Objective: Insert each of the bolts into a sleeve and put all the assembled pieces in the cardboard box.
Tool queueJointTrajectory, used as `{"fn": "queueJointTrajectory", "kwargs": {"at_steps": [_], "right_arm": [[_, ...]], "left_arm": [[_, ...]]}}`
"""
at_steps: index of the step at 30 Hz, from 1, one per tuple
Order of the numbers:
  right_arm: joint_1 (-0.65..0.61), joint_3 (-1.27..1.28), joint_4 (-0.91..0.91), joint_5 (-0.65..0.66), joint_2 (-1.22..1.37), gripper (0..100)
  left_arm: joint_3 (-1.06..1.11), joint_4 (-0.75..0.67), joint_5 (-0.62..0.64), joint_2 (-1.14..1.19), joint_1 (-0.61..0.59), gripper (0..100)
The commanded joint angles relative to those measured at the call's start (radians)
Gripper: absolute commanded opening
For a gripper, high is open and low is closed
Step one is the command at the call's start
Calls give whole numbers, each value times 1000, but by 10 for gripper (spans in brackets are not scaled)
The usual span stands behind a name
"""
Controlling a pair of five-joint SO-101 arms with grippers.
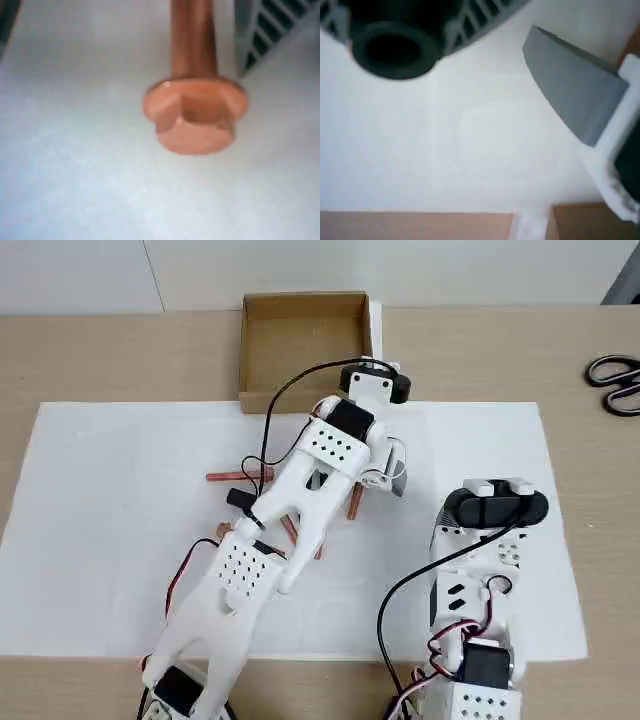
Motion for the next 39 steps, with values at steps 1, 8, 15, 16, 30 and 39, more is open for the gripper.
{"fn": "queueJointTrajectory", "kwargs": {"at_steps": [1,8,15,16,30,39], "right_arm": [[10,5,1,-11,-19,5],[10,5,1,-11,-19,5],[10,5,1,-11,-19,5],[10,5,1,-11,-19,5],[2,5,-8,-12,-21,5],[-205,5,-108,-5,-21,5]], "left_arm": [[-24,-17,2,12,-21,280],[-24,-97,58,25,-78,65],[-28,-95,34,14,-55,6],[-44,-91,34,9,-43,6],[-521,32,28,-78,71,6],[-541,58,-38,-331,60,6]]}}
